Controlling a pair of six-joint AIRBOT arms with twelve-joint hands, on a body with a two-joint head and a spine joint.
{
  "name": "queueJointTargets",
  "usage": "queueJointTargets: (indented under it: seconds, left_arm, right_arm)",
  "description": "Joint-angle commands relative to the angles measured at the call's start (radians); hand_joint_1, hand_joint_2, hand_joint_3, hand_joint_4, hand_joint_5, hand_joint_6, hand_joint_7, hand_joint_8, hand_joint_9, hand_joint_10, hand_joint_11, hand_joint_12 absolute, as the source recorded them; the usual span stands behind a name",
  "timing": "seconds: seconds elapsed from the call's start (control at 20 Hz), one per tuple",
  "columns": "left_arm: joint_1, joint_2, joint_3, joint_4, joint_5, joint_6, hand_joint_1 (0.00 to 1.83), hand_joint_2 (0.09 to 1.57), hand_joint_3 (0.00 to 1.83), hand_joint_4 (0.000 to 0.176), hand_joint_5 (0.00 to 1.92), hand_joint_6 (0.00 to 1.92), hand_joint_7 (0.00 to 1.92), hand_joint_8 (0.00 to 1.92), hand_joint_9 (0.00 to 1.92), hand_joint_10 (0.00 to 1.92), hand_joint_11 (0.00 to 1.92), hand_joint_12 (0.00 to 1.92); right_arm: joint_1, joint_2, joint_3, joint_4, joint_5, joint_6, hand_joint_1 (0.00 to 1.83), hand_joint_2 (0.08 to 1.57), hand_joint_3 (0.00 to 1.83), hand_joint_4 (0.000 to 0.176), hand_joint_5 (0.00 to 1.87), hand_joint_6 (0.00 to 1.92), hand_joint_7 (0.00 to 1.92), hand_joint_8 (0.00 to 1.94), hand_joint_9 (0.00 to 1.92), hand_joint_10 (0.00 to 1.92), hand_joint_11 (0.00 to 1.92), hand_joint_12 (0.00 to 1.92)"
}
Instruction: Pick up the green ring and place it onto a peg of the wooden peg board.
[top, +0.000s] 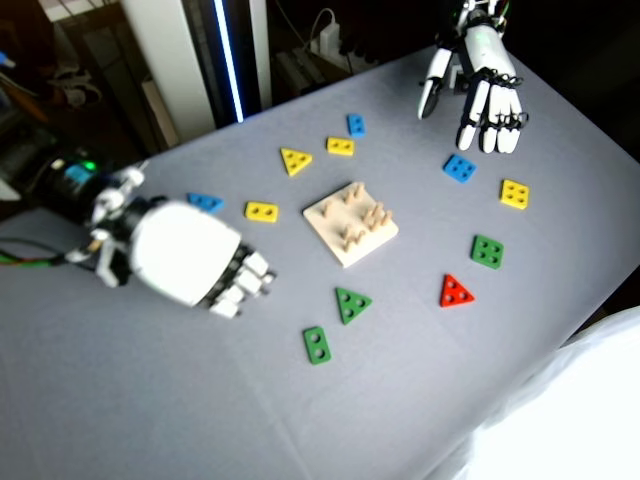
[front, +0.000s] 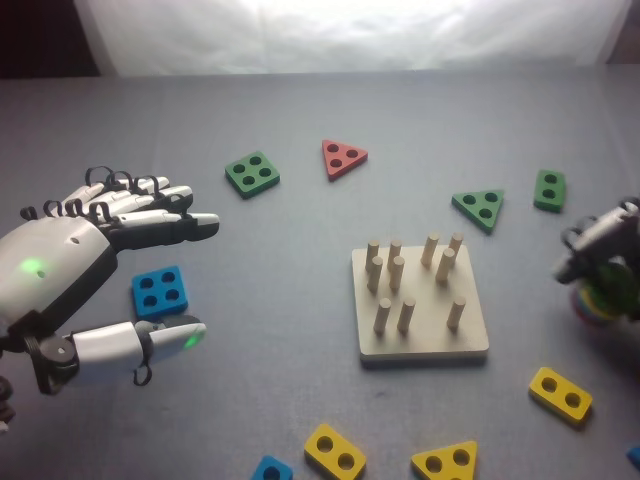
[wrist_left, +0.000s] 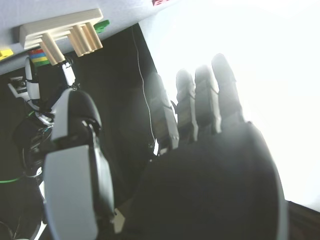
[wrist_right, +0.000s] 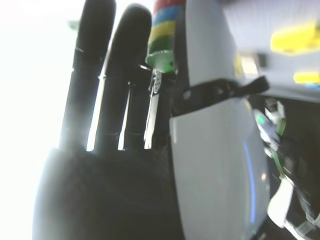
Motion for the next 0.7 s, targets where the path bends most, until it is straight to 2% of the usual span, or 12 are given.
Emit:
queueJointTargets:
  seconds: [0.0, 0.05, 0.15, 0.2, 0.25, 0.35, 0.4, 0.45, 0.55, 0.65]
  left_arm:
    - [-0.006, -0.01, -0.005, 0.012, -0.122, -0.004, 0.77, 1.1, 0.0, 0.032, 0.55, 0.0, 0.31, 0.0, 0.17, 0.0, 0.0, 0.44]
    - [-0.006, -0.011, -0.004, 0.012, -0.122, -0.004, 0.78, 1.1, 0.0, 0.03, 0.55, 0.0, 0.31, 0.0, 0.18, 0.0, 0.0, 0.44]
    - [-0.006, -0.013, -0.002, 0.012, -0.121, -0.004, 0.77, 1.11, 0.0, 0.023, 0.56, 0.01, 0.32, 0.0, 0.18, 0.0, 0.0, 0.44]
    - [-0.006, -0.013, -0.001, 0.012, -0.121, -0.004, 0.78, 1.11, 0.0, 0.023, 0.57, 0.0, 0.33, 0.0, 0.19, 0.0, 0.0, 0.46]
    - [-0.006, -0.014, 0.0, 0.012, -0.121, -0.004, 0.75, 1.11, 0.0, 0.03, 0.56, 0.0, 0.33, 0.0, 0.19, 0.0, 0.0, 0.47]
    - [-0.006, -0.014, 0.0, 0.013, -0.119, -0.004, 0.77, 1.11, 0.0, 0.029, 0.56, 0.0, 0.33, 0.0, 0.19, 0.0, 0.0, 0.47]
    - [-0.006, -0.014, 0.001, 0.013, -0.119, -0.004, 0.78, 1.11, 0.0, 0.024, 0.57, 0.0, 0.33, 0.0, 0.19, 0.0, 0.0, 0.47]
    - [-0.006, -0.014, 0.002, 0.013, -0.119, -0.004, 0.79, 1.1, 0.0, 0.018, 0.57, 0.0, 0.33, 0.0, 0.19, 0.0, 0.0, 0.46]
    - [-0.006, -0.016, 0.003, 0.014, -0.118, -0.004, 0.78, 1.1, 0.0, 0.032, 0.56, 0.0, 0.33, 0.0, 0.19, 0.0, 0.0, 0.46]
    - [-0.006, -0.019, 0.004, 0.014, -0.116, -0.005, 0.77, 1.11, 0.0, 0.039, 0.55, 0.0, 0.32, 0.0, 0.18, 0.0, 0.0, 0.46]
  right_arm:
    - [0.015, 0.001, 0.0, 0.009, 0.147, 0.009, 1.4, 1.03, 0.0, 0.0, 1.27, 0.33, 1.09, 0.72, 1.11, 1.0, 1.0, 1.07]
    - [0.034, -0.004, -0.001, -0.016, 0.165, 0.026, 1.4, 1.03, 0.0, 0.0, 1.29, 0.26, 1.08, 0.76, 1.11, 1.02, 1.04, 1.11]
    - [0.074, -0.019, -0.001, -0.073, 0.198, 0.061, 1.4, 1.03, 0.0, 0.0, 1.3, 0.21, 1.11, 0.72, 1.12, 1.02, 1.08, 1.13]
    - [0.088, -0.025, -0.001, -0.091, 0.205, 0.07, 1.3, 1.02, 0.0, 0.0, 1.36, 0.17, 1.14, 0.84, 1.15, 0.85, 1.05, 1.21]
    - [0.112, -0.035, -0.001, -0.117, 0.212, 0.078, 1.29, 1.04, 0.0, 0.0, 1.38, 0.07, 1.07, 1.06, 1.18, 0.94, 1.06, 1.39]
    - [0.146, -0.054, 0.006, -0.159, 0.215, 0.094, 1.29, 1.05, 0.0, 0.0, 1.4, 0.02, 1.05, 1.1, 1.13, 1.05, 1.05, 1.45]
    - [0.165, -0.069, 0.016, -0.188, 0.214, 0.112, 1.28, 1.05, 0.0, 0.0, 1.4, 0.01, 1.04, 1.13, 1.12, 1.21, 1.1, 1.58]
    - [0.173, -0.079, 0.024, -0.204, 0.213, 0.129, 1.28, 1.04, 0.0, 0.0, 1.41, 0.01, 1.04, 1.11, 1.1, 1.18, 1.09, 1.56]
    - [0.186, -0.099, 0.034, -0.234, 0.196, 0.147, 1.28, 1.06, 0.0, 0.0, 1.4, 0.0, 1.01, 1.17, 1.1, 1.08, 1.06, 1.38]
    - [0.195, -0.115, 0.04, -0.255, 0.175, 0.148, 1.29, 1.04, 0.0, 0.0, 1.41, 0.01, 1.06, 1.07, 1.13, 1.0, 1.08, 1.26]
